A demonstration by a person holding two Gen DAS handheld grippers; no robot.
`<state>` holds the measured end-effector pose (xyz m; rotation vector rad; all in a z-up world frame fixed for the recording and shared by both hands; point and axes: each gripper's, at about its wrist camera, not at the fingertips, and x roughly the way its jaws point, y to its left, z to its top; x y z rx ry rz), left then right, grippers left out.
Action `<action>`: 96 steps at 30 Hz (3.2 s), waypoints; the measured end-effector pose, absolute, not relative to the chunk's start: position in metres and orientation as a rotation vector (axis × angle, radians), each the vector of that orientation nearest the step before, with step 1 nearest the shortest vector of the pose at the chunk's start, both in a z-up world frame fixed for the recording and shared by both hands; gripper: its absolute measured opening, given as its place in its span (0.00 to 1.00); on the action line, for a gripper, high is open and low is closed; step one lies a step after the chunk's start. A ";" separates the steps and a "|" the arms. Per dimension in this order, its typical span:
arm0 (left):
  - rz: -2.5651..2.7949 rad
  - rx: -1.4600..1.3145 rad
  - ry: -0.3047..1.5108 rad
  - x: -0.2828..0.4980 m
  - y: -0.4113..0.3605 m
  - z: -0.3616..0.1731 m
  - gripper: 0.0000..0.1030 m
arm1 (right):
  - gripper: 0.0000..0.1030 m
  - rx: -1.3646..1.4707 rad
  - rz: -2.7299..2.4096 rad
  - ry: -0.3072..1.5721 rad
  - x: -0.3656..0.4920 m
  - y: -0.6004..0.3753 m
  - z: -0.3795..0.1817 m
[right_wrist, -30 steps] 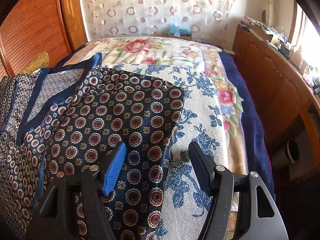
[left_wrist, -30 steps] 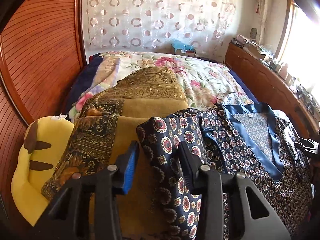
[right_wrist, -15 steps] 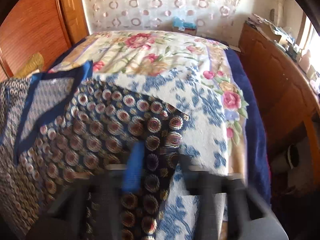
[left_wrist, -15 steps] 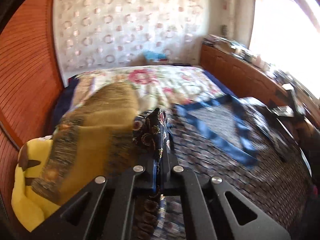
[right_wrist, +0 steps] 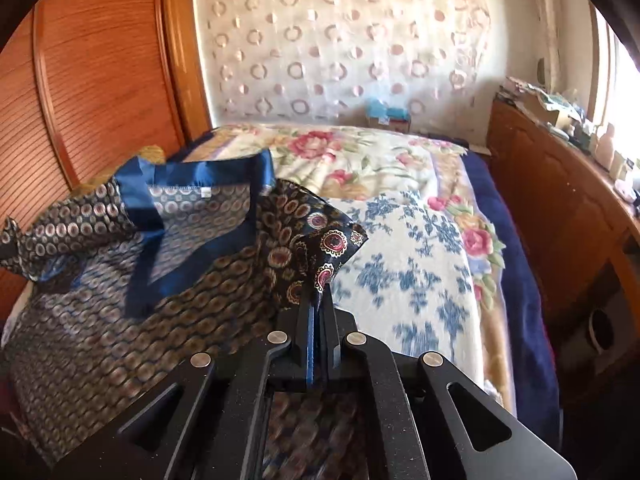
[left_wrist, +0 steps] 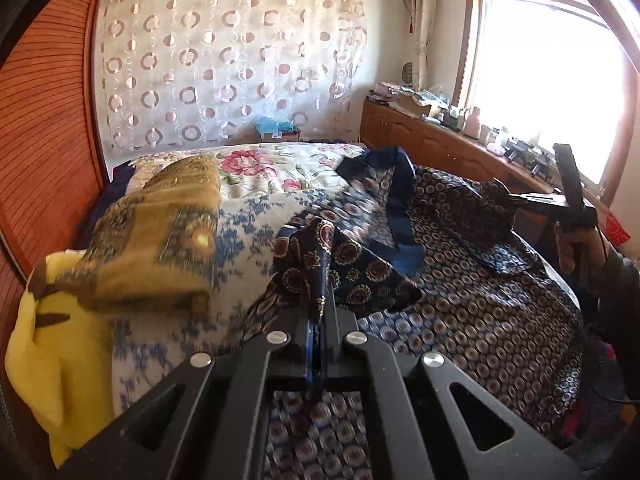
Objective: Fold small clothes
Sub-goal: 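Grasp the shirt hem with the left gripper while the right gripper grasps it too, then lift the hem with both grippers and carry it toward the collar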
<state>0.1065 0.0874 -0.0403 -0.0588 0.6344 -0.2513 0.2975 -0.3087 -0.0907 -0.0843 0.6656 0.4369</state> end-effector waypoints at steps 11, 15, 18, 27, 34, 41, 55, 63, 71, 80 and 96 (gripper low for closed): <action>-0.203 -0.143 0.619 0.000 0.116 -0.064 0.00 | 0.00 0.070 0.402 0.616 0.170 -0.365 -0.100; -0.157 -0.191 0.650 -0.017 0.136 -0.075 0.00 | 0.00 0.080 0.381 0.653 0.143 -0.383 -0.109; -0.146 -0.231 0.646 -0.027 0.148 -0.078 0.00 | 0.00 0.050 0.358 0.676 0.127 -0.393 -0.112; -0.119 -0.214 0.687 -0.032 0.156 -0.082 0.00 | 0.00 0.031 0.324 0.774 0.104 -0.409 -0.141; -0.117 -0.200 0.682 -0.031 0.164 -0.074 0.31 | 0.00 0.042 0.330 0.791 0.108 -0.414 -0.151; -0.097 -0.180 0.647 -0.023 0.172 -0.058 0.42 | 0.12 0.021 0.303 0.748 0.102 -0.421 -0.136; -0.124 -0.115 0.756 0.063 0.160 -0.063 0.49 | 0.53 -0.011 0.260 0.664 0.153 -0.423 -0.103; -0.122 -0.113 0.861 0.086 0.160 -0.089 0.49 | 0.54 -0.025 0.303 0.754 0.201 -0.390 -0.126; -0.119 -0.134 0.923 0.083 0.158 -0.118 0.49 | 0.55 -0.111 0.299 0.908 0.217 -0.375 -0.159; -0.143 -0.101 0.924 0.089 0.151 -0.119 0.36 | 0.55 -0.143 0.334 0.924 0.216 -0.365 -0.162; -0.194 -0.069 0.661 0.051 0.135 -0.033 0.00 | 0.06 -0.089 0.445 0.733 0.174 -0.361 -0.091</action>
